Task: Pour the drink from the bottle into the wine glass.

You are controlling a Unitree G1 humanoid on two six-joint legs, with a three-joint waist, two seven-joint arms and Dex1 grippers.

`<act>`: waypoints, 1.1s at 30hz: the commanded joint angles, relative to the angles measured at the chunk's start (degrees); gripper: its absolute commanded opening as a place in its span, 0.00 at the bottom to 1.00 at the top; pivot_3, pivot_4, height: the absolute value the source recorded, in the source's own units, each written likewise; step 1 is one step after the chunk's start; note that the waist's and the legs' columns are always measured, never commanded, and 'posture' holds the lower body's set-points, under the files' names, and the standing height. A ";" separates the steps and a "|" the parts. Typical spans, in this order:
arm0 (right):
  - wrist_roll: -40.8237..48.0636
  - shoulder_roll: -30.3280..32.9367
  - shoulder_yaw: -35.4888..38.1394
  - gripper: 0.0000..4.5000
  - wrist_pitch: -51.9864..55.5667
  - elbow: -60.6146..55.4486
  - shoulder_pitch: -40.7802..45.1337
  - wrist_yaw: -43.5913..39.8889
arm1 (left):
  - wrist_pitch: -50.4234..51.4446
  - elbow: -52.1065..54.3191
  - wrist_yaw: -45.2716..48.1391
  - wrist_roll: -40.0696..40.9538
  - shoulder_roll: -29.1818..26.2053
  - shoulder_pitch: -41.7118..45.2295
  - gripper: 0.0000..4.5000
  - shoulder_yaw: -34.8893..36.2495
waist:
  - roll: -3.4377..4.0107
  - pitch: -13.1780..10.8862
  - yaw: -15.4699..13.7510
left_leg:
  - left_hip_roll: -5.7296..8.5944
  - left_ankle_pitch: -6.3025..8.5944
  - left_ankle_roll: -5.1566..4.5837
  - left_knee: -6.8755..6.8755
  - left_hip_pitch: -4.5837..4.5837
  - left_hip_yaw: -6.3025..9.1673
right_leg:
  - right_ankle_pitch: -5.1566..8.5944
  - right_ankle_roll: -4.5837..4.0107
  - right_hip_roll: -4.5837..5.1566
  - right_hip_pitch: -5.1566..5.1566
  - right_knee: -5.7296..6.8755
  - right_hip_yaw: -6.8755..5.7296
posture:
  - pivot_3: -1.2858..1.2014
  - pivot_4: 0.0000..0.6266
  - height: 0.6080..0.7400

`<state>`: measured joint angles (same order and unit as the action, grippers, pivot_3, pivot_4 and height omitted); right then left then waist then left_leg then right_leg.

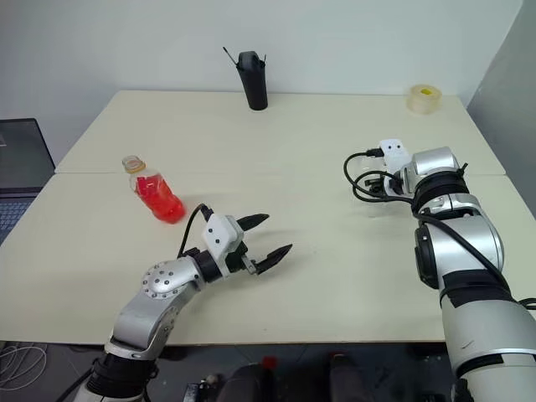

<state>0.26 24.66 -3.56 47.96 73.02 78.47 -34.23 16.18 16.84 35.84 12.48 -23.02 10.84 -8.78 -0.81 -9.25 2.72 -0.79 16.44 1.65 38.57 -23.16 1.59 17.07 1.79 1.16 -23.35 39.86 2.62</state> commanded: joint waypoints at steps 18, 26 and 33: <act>4.79 -16.92 7.10 0.03 -23.83 -29.82 -17.79 11.76 | -0.74 0.09 1.71 -1.66 -1.35 4.24 1.00 -0.09 | -0.04 0.05 0.25 | -0.07 -0.01 0.02 -0.09 0.08 0.02 | 0.00 0.00 0.08 0.06 0.04 -0.01 | 0.52 0.24 1.00; 3.18 -26.85 4.62 0.03 -31.65 -32.65 -21.48 19.46 | 1.92 2.42 4.58 1.27 -4.99 3.99 1.00 3.02 | -0.01 0.04 0.74 | -0.10 -0.10 0.18 -0.21 0.17 -0.04 | 0.00 0.00 0.06 -0.02 0.08 0.02 | 0.52 0.24 1.00; 2.68 -24.43 2.65 0.03 -26.45 -41.54 -28.98 18.83 | 4.18 3.60 5.80 2.91 -8.59 3.50 1.00 5.80 | -0.02 0.04 -0.01 | 0.02 -0.14 0.24 -0.22 0.15 0.03 | 0.00 0.01 0.08 0.05 -0.01 -0.04 | 0.52 0.24 1.00</act>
<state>3.39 -0.87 -0.43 19.96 35.65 50.63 -15.03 20.16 17.68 41.46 14.45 -31.48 13.91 -3.87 -0.82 -9.20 2.70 -0.76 16.31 1.88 38.36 -23.01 1.61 17.07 1.80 1.24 -23.30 39.86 2.59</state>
